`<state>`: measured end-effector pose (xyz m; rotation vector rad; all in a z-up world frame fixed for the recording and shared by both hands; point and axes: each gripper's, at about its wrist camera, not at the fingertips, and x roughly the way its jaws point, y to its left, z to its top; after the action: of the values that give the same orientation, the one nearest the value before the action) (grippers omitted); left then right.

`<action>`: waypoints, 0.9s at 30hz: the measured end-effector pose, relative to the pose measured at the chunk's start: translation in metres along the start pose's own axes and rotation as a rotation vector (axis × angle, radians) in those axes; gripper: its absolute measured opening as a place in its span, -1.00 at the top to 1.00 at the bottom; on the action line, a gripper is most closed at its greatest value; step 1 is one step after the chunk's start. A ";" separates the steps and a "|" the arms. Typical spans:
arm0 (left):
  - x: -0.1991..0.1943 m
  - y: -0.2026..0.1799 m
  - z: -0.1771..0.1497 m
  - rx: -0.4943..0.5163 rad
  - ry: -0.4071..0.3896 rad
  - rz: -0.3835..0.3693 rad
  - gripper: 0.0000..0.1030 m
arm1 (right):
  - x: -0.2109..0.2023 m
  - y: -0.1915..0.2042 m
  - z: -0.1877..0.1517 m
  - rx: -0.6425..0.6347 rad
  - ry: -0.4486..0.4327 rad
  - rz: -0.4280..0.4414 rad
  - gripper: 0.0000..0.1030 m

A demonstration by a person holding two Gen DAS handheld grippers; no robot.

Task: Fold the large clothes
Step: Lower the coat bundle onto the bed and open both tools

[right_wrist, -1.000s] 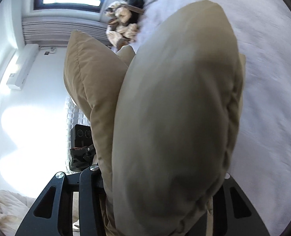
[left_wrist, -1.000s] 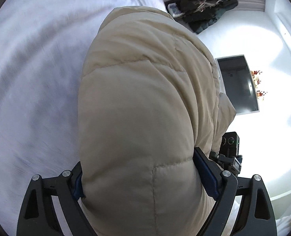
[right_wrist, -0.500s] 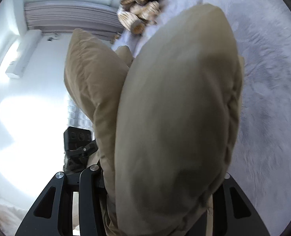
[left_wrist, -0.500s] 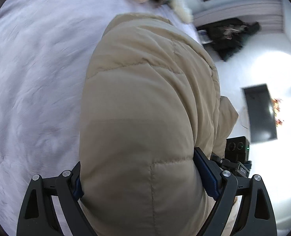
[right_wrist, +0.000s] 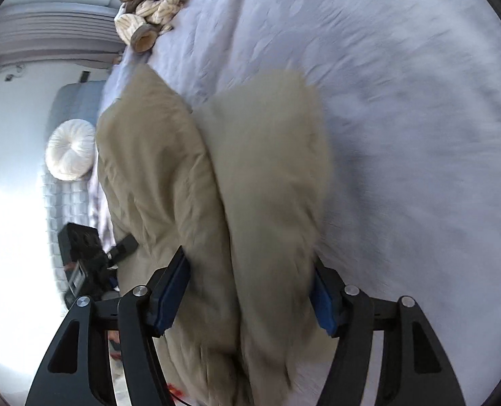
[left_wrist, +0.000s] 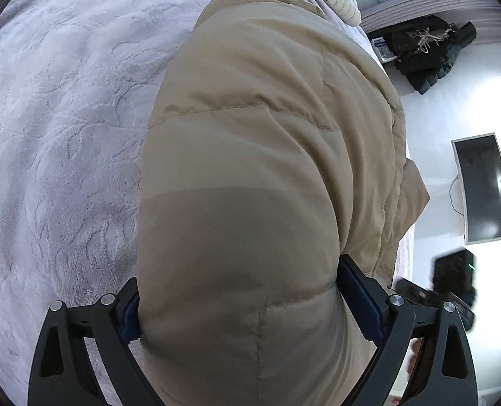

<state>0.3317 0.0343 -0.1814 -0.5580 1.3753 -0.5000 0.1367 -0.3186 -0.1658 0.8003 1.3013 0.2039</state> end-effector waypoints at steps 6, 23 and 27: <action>0.002 -0.010 -0.006 0.004 -0.011 0.027 -0.91 | -0.054 0.040 -0.033 -0.049 -0.115 -0.026 0.57; -0.055 -0.083 -0.107 0.218 -0.132 0.238 -0.91 | 0.045 0.078 -0.062 -0.123 -0.014 -0.258 0.79; -0.017 -0.078 -0.128 0.246 -0.063 0.295 -0.91 | 0.067 0.070 -0.064 -0.123 0.011 -0.316 0.80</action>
<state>0.2020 -0.0251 -0.1325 -0.1649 1.2866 -0.4003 0.1188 -0.2040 -0.1770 0.4819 1.3920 0.0353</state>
